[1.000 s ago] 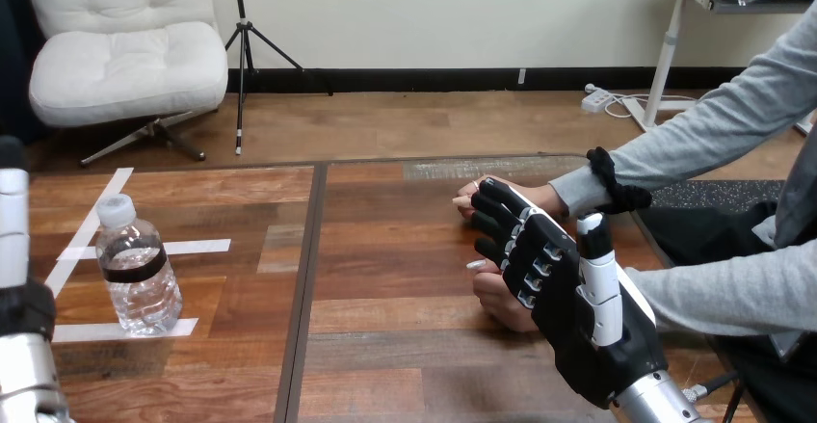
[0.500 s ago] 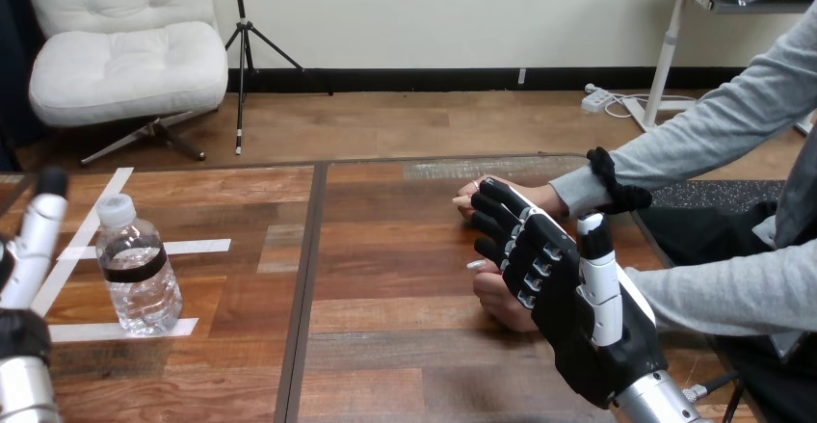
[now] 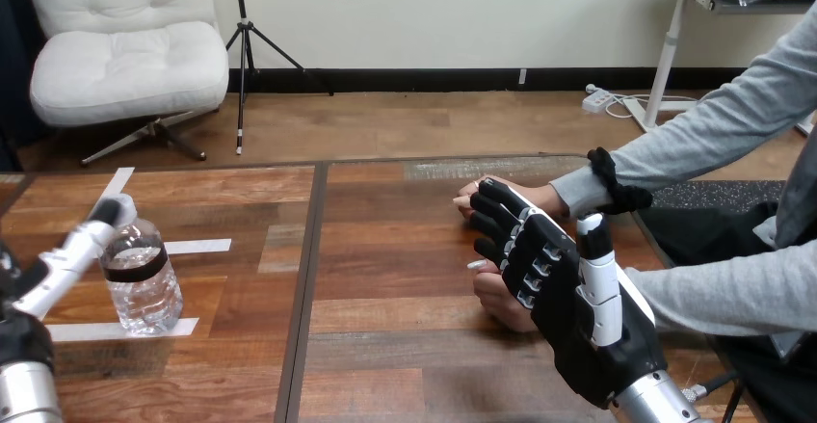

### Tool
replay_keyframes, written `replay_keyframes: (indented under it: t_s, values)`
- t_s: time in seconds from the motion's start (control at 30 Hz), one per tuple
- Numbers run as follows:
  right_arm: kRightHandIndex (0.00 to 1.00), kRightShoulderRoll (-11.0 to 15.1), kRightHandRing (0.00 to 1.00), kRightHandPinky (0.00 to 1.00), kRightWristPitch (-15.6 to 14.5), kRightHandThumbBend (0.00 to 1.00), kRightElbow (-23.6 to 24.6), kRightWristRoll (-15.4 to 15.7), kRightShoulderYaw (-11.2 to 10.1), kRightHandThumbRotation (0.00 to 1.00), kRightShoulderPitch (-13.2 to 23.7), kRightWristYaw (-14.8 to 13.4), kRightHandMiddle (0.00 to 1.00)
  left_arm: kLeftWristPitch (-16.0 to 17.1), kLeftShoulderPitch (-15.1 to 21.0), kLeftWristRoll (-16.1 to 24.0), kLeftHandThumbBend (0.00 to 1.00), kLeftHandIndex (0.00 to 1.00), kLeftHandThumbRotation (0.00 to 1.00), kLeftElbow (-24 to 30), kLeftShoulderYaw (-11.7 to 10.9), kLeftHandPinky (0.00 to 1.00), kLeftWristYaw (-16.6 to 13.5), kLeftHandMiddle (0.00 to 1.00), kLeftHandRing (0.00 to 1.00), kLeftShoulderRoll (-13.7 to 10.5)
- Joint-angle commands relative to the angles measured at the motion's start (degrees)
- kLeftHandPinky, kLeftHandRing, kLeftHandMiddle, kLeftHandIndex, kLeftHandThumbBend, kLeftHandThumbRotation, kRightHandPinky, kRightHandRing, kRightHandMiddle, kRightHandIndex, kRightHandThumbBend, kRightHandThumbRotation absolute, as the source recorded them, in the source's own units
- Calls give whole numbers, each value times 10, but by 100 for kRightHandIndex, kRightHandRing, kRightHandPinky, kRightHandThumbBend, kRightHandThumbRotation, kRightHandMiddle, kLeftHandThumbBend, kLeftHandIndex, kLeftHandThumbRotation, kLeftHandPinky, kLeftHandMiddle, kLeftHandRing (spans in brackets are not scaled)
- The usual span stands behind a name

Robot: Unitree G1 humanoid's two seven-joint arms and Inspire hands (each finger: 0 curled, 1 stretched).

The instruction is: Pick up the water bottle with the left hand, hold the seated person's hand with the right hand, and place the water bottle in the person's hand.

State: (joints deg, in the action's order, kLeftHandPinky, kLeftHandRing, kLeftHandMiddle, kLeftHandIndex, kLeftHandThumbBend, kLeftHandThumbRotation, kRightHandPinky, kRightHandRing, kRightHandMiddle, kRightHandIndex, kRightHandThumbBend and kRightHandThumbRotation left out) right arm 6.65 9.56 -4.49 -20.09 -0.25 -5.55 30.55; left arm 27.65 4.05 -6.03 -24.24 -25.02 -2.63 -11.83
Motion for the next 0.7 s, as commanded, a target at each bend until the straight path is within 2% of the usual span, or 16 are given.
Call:
replay_keyframes:
  t_s: [0.0,0.2,0.37,0.47,0.57,0.67]
  values:
    - [92,-3,97,100,2,86,35,-3,1,100,20,-1,94,-14,15,15,100,100,1,37,22,100,12,100,100,-27]
    - [92,-3,97,100,5,86,32,-5,1,100,21,4,94,-25,12,19,100,100,0,33,30,100,29,100,100,-38]
    - [93,-3,97,100,5,86,31,-6,1,100,21,5,95,-37,11,35,100,100,0,32,35,100,26,100,100,-44]
    - [92,-3,97,100,5,86,33,-4,1,100,21,4,95,-60,8,61,100,100,1,36,40,100,8,100,100,-47]
    - [92,-3,97,100,6,86,31,-3,1,100,21,3,94,-57,10,57,100,100,1,30,40,100,18,100,100,-48]
    - [91,-4,96,100,5,86,32,-4,1,100,21,2,94,-70,8,60,100,100,1,34,44,100,14,100,100,-48]
